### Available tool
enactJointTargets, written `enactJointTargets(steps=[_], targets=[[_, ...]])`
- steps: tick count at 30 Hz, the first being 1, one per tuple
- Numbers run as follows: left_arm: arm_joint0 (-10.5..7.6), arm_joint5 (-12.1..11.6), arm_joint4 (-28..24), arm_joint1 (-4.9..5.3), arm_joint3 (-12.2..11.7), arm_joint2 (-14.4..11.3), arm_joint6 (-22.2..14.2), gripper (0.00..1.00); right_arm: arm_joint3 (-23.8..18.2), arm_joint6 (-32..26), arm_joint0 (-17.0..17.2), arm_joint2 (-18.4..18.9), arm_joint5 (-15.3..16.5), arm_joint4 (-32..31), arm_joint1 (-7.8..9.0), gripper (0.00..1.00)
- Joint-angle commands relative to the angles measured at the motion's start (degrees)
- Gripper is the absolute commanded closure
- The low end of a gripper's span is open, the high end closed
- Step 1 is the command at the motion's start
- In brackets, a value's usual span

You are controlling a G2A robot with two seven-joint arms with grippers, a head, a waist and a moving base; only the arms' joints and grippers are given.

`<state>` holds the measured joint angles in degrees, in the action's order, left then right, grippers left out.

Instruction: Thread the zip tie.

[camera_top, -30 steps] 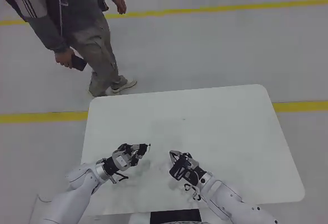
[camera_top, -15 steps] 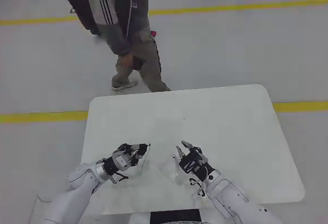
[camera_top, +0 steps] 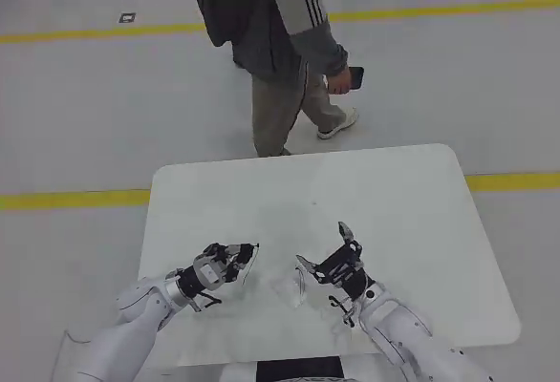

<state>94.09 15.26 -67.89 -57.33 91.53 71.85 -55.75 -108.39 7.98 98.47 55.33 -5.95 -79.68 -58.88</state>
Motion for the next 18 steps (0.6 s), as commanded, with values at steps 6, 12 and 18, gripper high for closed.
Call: enactJointTargets(steps=[6,12,18], targets=[[-0.45,-0.3,0.9,0.29,1.1,0.3,-5.9,1.0,-0.7,5.6,3.0,5.8,1.7,8.1,0.26,0.0],[0.25,-1.2,-0.5,0.47,3.7,1.4,-8.7,1.0,-0.9,9.5,4.2,8.3,4.2,13.3,0.05,0.0],[0.39,-1.5,-0.3,0.51,3.9,1.6,-8.7,1.0,-0.7,9.5,4.2,8.4,4.5,13.5,0.03,0.0]])
